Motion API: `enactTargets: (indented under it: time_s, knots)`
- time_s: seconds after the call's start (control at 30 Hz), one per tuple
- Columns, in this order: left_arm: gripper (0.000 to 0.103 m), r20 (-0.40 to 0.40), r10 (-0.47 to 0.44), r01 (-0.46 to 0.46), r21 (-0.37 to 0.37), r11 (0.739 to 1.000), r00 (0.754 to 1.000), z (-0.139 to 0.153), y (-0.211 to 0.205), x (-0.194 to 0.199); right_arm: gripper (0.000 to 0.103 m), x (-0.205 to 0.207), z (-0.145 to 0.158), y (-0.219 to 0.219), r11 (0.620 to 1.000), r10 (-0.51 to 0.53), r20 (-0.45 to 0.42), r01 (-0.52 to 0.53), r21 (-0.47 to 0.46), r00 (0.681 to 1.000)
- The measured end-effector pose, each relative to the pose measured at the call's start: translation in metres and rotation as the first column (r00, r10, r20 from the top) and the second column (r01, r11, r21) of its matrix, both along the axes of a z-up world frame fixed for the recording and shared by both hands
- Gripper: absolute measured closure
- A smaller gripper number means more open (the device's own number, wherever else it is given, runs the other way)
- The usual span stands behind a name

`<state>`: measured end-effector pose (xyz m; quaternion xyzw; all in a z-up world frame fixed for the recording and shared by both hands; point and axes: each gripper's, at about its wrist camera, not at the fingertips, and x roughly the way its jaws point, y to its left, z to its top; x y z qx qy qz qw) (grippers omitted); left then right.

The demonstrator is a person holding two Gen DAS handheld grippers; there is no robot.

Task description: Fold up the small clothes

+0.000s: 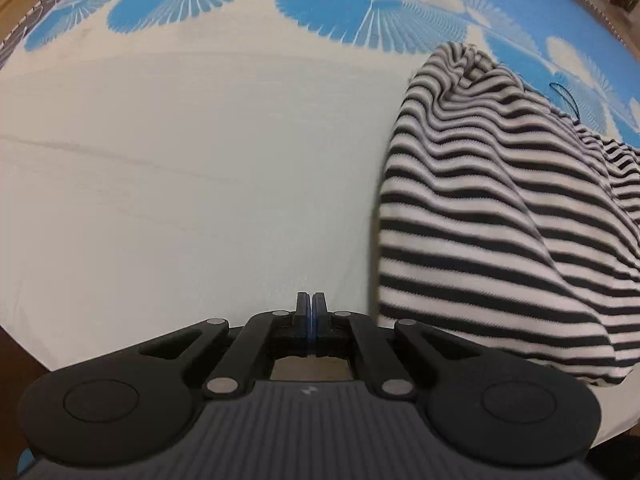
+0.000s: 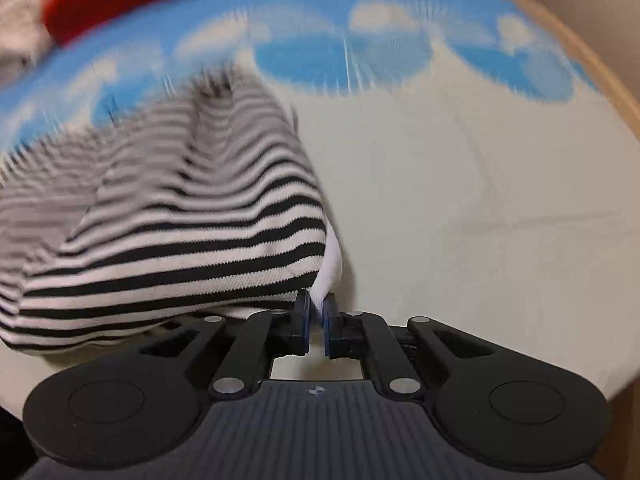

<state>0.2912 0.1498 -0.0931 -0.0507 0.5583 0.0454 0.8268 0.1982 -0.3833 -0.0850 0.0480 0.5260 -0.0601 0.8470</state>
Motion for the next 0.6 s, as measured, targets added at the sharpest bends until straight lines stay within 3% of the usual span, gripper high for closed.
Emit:
enactTargets:
  time_s: [0.1, 0.2, 0.37, 0.47, 0.6]
  knots:
    - [0.099, 0.11, -0.005, 0.013, -0.07, 0.997, 0.994, 0.019, -0.004, -0.006, 0.095, 0.003, -0.006, 0.011, 0.998, 0.025, -0.01, -0.025, -0.065, 1.0]
    - [0.088, 0.161, -0.055, 0.071, -0.099, 0.992, 0.985, 0.029, -0.02, -0.005, 0.08, 0.002, 0.003, 0.016, 0.993, 0.022, 0.044, -0.017, -0.118, 0.999]
    - [0.084, 0.222, -0.189, 0.212, -0.087, 0.973, 0.957, 0.037, -0.06, -0.008, 0.058, -0.003, 0.027, 0.018, 0.982, -0.009, 0.218, 0.049, -0.182, 0.976]
    - [0.074, 0.232, -0.267, 0.288, -0.059, 0.956, 0.935, 0.032, -0.081, -0.01, 0.057, -0.002, 0.031, 0.022, 0.991, 0.031, 0.253, 0.003, -0.133, 0.967]
    - [0.073, 0.203, -0.35, 0.362, -0.024, 0.932, 0.915, 0.02, -0.1, -0.008, 0.054, 0.005, 0.02, 0.029, 0.995, 0.088, 0.193, -0.077, -0.062, 0.977]
